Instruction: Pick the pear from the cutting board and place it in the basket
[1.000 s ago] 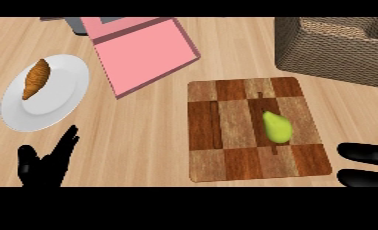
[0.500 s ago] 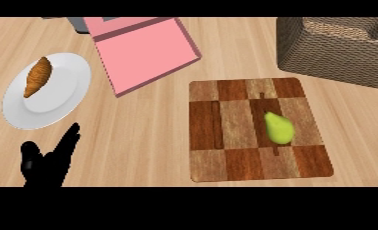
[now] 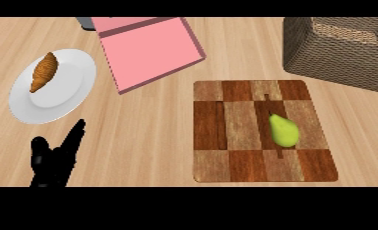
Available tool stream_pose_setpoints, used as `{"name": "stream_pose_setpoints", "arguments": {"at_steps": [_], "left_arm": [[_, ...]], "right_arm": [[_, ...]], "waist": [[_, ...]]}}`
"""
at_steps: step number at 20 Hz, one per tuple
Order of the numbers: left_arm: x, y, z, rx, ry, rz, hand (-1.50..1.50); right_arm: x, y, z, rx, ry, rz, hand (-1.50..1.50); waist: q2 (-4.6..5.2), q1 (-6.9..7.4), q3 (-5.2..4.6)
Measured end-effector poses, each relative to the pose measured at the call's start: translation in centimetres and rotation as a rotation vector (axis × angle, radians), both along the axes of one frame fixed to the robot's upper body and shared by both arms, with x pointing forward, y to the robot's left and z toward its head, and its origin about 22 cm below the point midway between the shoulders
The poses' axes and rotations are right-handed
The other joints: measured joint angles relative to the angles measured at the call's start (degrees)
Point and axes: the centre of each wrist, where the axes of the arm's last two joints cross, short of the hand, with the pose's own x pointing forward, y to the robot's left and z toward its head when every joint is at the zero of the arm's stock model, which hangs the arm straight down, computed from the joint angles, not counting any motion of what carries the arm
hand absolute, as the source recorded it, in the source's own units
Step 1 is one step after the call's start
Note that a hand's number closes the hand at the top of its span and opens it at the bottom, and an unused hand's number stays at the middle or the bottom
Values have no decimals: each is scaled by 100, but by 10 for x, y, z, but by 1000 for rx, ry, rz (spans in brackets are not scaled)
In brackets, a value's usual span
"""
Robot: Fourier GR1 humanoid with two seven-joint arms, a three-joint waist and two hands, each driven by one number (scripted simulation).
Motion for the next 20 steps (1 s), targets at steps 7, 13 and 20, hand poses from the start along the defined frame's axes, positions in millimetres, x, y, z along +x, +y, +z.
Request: {"name": "stream_pose_setpoints", "arguments": {"at_steps": [7, 13, 20], "left_arm": [[5, -3, -2, 2, -4, -23, 0], [8, -3, -4, 1, -22, -43, 0], [12, 1, 1, 2, -9, -46, 0]], "right_arm": [[1, 2, -30, 6, 60, 33, -150], [9, 11, -65, 14, 115, 74, -150], [23, 24, -100, -27, 114, 64, -150]], "waist": [[1, 85, 12], [9, 165, 17], [19, 188, 1]]}}
